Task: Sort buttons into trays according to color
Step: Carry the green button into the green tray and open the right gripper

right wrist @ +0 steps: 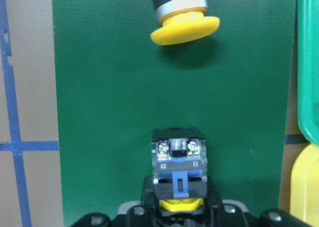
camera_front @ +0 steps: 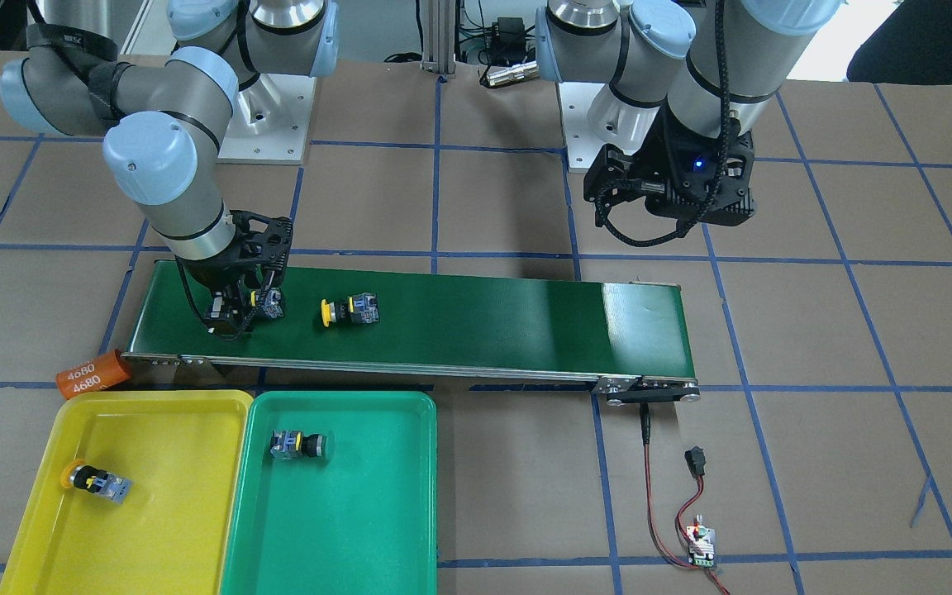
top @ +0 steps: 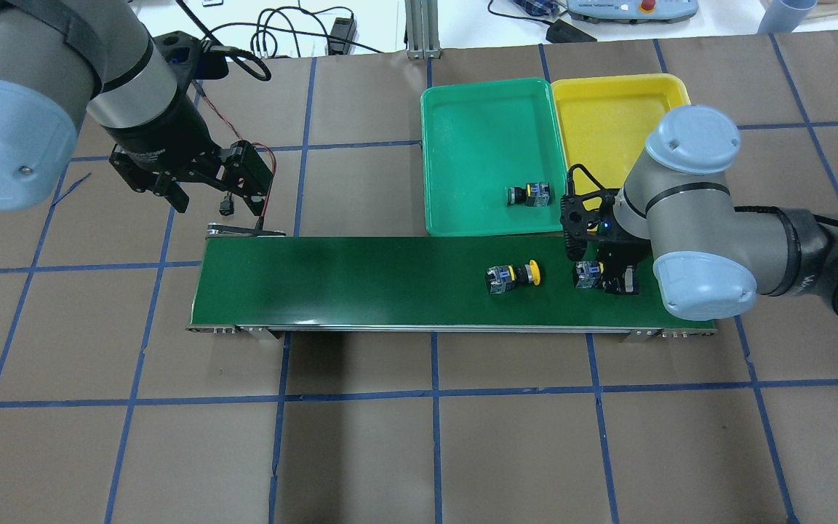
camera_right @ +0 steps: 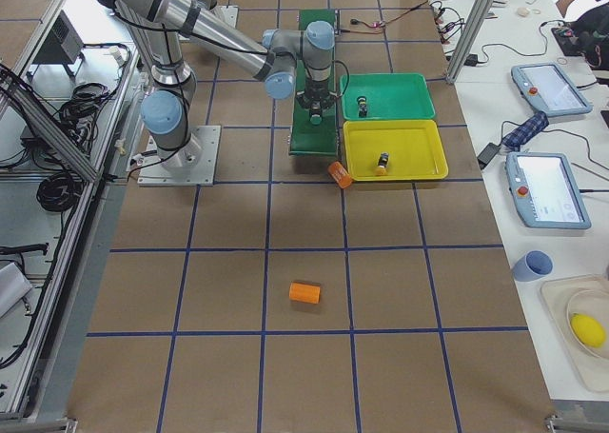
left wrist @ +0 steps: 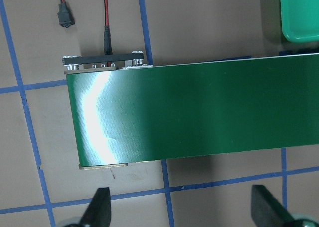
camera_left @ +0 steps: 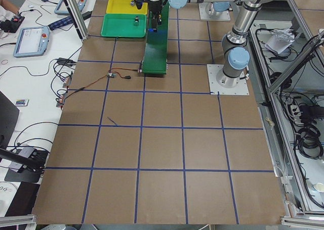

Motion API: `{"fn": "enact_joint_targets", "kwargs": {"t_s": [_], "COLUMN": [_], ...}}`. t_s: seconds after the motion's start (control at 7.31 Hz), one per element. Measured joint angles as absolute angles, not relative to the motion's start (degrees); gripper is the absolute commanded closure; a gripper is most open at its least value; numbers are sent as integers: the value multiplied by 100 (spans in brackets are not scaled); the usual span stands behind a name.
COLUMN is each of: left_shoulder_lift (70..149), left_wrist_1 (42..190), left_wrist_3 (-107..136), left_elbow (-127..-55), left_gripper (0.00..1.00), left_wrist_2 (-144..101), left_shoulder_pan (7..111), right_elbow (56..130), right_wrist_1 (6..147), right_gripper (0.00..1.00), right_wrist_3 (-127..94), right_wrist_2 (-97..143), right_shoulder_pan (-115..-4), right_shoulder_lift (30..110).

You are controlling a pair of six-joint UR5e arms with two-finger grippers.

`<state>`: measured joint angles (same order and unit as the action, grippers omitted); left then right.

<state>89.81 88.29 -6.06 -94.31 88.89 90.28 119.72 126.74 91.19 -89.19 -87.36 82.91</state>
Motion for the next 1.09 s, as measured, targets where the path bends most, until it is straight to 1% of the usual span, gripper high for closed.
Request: {"fn": "enact_joint_targets", "kwargs": {"t_s": [0.27, 0.41, 0.68, 0.82, 1.09], "left_shoulder_lift": [8977, 8975, 8964, 8963, 8982], "left_wrist_1": [8838, 8847, 8848, 8844, 8836], "left_wrist_3": [-606, -606, -606, -606, -605], "left_elbow": [-9421, -9397, -9379, -9379, -9381], "left_gripper": [0, 0, 0, 0, 0], "left_wrist_2": [8920, 8921, 9008, 9024, 9021], "left_shoulder_pan": [9029, 9029, 9034, 9035, 9030], "right_elbow": [11731, 11338, 10295, 9925, 9550], "right_wrist_1": [12672, 12634, 12258, 12003, 11936], "right_gripper": [95, 95, 95, 95, 95], "right_wrist_3": [9125, 9131, 9143, 9122, 9052], "right_wrist_2": [-8945, -8949, -8957, -8927, -8745], "right_shoulder_pan": [-8724, -8703, -8618, -8585, -8893], "right_shoulder_lift": [8226, 8067, 7380, 7171, 6916]}}
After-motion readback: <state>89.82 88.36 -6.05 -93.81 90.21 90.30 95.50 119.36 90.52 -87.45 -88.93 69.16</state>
